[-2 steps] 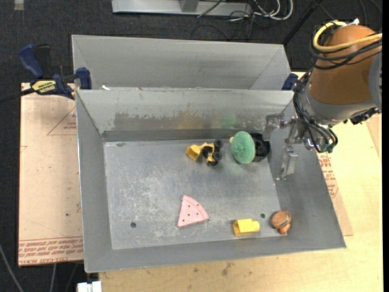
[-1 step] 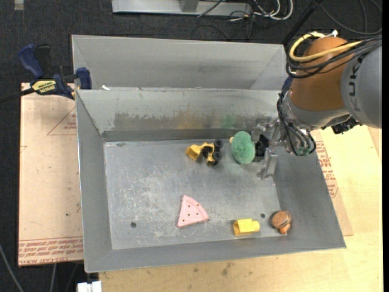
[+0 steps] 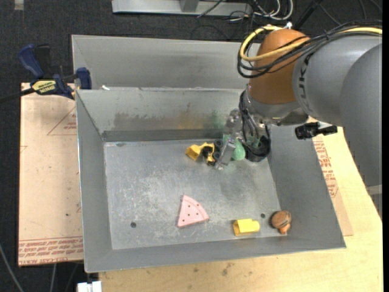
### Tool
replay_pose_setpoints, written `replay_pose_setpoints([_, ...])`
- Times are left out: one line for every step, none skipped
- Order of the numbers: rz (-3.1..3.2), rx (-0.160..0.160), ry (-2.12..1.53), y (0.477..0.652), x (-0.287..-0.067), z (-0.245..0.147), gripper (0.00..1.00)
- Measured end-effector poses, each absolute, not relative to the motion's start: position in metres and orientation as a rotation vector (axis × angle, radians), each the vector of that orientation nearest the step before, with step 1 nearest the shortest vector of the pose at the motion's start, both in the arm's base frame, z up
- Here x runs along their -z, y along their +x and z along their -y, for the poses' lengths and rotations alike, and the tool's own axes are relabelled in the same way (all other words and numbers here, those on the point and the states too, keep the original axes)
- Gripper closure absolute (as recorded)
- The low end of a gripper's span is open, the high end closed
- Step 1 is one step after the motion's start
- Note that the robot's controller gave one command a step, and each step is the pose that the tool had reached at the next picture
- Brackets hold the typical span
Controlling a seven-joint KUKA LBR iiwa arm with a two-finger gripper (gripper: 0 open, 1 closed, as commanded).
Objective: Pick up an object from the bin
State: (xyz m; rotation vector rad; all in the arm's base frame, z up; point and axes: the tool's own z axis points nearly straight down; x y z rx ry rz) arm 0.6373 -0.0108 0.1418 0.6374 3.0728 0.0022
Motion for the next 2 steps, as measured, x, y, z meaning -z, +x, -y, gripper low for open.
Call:
replay_pose_setpoints([-3.073,-0.001,0.645,0.634,-0.104,-0.029,0.0])
replay_pose_setpoints([-3.053,-0.004,0.722,0.651,-0.071,-0.016,0.0])
